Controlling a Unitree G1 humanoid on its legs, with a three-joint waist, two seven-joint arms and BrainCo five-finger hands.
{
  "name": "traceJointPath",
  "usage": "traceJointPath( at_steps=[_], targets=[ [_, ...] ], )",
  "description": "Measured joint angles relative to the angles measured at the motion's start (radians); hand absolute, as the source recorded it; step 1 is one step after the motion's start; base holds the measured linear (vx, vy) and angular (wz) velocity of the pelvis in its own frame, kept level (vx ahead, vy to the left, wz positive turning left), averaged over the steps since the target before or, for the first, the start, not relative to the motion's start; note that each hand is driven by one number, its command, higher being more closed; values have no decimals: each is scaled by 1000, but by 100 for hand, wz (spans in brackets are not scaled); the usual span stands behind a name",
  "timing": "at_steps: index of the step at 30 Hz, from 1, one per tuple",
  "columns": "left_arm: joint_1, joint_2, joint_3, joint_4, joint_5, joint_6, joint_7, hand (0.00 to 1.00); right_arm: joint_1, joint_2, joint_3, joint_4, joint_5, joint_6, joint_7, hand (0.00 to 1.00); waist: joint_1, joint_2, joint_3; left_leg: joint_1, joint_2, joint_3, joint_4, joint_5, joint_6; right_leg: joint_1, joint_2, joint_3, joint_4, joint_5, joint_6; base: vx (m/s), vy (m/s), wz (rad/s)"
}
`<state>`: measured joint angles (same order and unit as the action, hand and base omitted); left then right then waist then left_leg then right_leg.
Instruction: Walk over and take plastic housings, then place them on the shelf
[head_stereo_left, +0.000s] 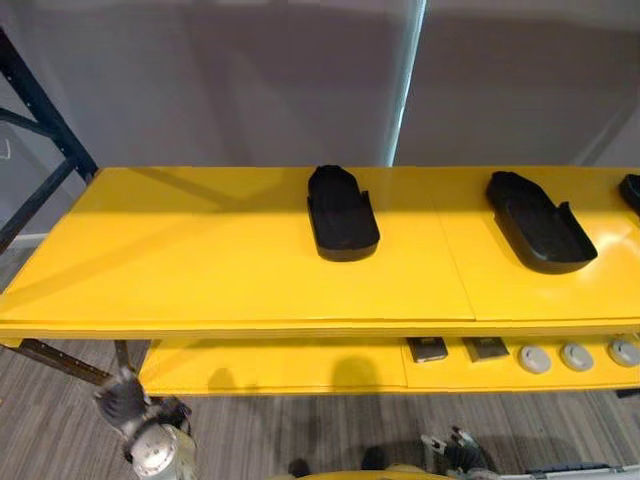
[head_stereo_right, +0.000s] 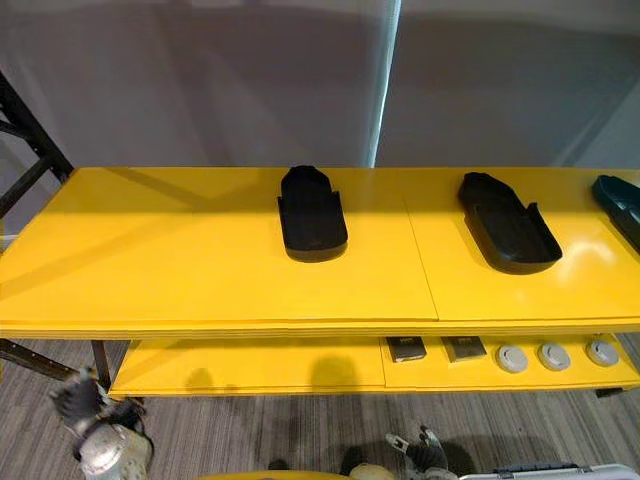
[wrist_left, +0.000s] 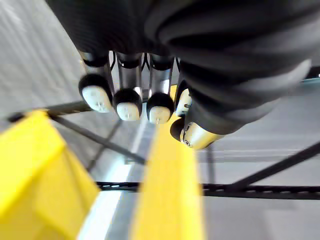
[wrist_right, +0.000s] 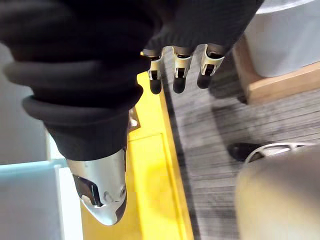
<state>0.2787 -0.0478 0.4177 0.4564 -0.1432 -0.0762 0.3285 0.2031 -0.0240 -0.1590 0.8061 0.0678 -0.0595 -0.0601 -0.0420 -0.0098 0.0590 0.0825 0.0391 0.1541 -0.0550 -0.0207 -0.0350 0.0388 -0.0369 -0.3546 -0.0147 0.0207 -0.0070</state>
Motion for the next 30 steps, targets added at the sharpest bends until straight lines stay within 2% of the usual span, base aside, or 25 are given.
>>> traceJointPath(
  at_steps=[3, 6, 10, 15, 18, 22, 24, 26, 28, 30],
  targets=[
    [1, 4, -75, 156, 36, 30, -69, 0, -4, 6, -2, 4, 0, 1, 0, 0, 1, 2, -3, 2, 2, 10, -1, -1, -1, -5, 2, 8, 1, -2, 0, 51, 10, -9],
    [-2, 19, -135, 220, 82, 30, -107, 0, -5, 4, -14, 7, 0, 1, -2, 0, -2, 5, -1, 8, 7, 33, 0, -6, -8, -10, 9, 33, 0, -1, 0, 54, 2, -26],
    [-40, 65, -220, 264, 168, 29, -129, 0, -19, -3, -35, 36, 2, 1, -4, 0, -9, 12, 3, 19, 18, 64, 1, -14, -20, -12, 25, 68, -7, -3, -4, 38, -22, -26],
    [-68, 72, -283, 273, 231, 28, -133, 0, -27, -6, -39, 36, 1, 1, -4, 0, -27, 23, 11, 28, 31, 93, 6, -21, -30, -27, 39, 93, 0, -9, -13, 57, -28, -20],
    [-84, 73, -321, 291, 241, 28, -133, 0, -30, -7, -62, 35, 1, 1, -4, 0, -36, 31, 19, 37, 42, 103, 38, -45, -51, -30, 42, 109, 45, -38, -21, 59, -31, -16],
    [-101, 97, -339, 291, 255, 28, -132, 0, -43, -8, -68, 34, 0, 1, -5, 0, -34, 27, 39, 21, 66, 144, 140, -114, -69, -103, 45, 167, 194, -129, -26, 24, -45, -39],
    [-103, 100, -338, 291, 255, 28, -131, 0, -61, -14, -65, 34, 0, 1, -7, 0, -27, 25, 41, -3, 65, 125, 193, -126, -63, -142, 51, 222, 233, -143, -28, 67, -66, -85],
    [-115, 89, -340, 291, 255, 28, -130, 0, -92, -36, -58, 34, 0, 1, -18, 0, -32, 31, 54, -25, 55, 20, 235, -142, -61, -168, 53, 277, 261, -136, -34, 87, -57, -81],
    [-142, 82, -348, 292, 254, 28, -129, 0, -95, -49, -60, 35, 0, 1, -29, 0, -51, 38, 63, -22, 48, -46, 232, -159, -67, -175, 56, 295, 266, -134, -28, 67, 53, -41],
    [-178, 84, -347, 292, 254, 27, -127, 0, -95, -56, -70, 35, 0, 0, -29, 0, -57, 48, 67, -12, 42, -42, 214, -171, -50, -197, 63, 323, 269, -123, -13, 54, 140, -46]
  ],
)
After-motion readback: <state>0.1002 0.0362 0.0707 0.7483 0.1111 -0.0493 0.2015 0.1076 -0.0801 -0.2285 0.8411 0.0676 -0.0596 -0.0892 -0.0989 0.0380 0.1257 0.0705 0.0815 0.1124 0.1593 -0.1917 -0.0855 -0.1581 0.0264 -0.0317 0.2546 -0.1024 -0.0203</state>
